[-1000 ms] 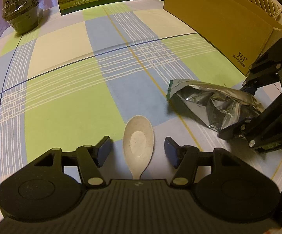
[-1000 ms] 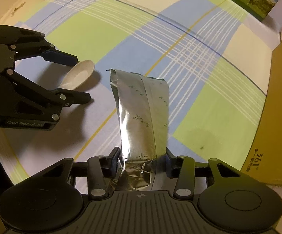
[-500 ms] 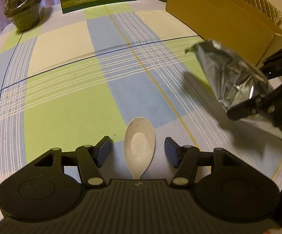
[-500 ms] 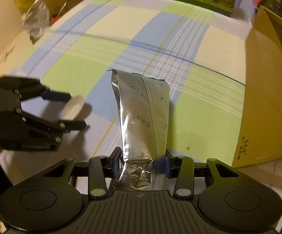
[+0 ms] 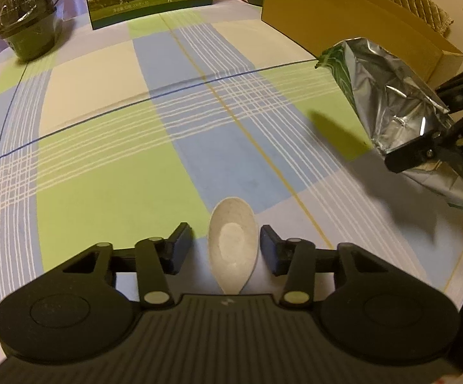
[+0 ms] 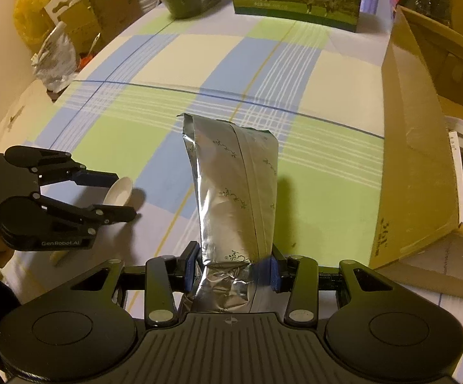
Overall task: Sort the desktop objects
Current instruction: 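Lift the spoon and foil bag with both tools and carry them toward the cardboard box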
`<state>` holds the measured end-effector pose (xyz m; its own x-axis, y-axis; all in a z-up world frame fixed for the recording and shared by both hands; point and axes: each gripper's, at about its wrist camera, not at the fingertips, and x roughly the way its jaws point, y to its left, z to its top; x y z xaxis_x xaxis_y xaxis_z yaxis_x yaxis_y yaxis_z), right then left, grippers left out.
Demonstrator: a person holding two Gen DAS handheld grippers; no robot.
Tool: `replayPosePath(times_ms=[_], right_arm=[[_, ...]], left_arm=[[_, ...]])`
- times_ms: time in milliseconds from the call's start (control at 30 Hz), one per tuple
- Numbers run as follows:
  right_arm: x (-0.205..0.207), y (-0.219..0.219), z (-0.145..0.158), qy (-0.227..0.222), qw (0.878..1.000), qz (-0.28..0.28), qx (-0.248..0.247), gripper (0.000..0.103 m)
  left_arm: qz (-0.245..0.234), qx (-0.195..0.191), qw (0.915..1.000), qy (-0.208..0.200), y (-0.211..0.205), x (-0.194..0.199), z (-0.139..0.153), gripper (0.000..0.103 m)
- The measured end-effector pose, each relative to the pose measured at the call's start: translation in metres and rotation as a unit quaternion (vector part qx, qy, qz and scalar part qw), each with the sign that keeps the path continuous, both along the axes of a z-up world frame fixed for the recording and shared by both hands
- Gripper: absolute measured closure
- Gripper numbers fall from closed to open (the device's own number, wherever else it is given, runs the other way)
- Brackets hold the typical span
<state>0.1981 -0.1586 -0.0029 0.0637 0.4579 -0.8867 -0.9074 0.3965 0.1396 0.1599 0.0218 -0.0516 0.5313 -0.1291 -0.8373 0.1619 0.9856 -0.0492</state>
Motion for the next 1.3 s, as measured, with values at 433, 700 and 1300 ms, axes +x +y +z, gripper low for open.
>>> replayPosePath(times_ms=[433, 700, 1300], right_arm=[[-0.001, 0.0, -0.005, 0.001, 1.0, -0.008, 0.005, 0.063], [-0.004, 0.0, 0.001, -0.002, 1.0, -0.011, 0.011, 0.063], [0.001, -0.003, -0.005, 0.006, 1.0, -0.019, 0.016, 0.063]], left_arm=[[0.002, 0.001, 1.0, -0.003, -0.003, -0.004, 0.01, 0.076], [-0.002, -0.011, 0.9997, -0.02, -0.013, -0.003, 0.026, 0.076], [-0.011, -0.003, 0.9999, -0.003, -0.024, -0.009, 0.002, 0.075]])
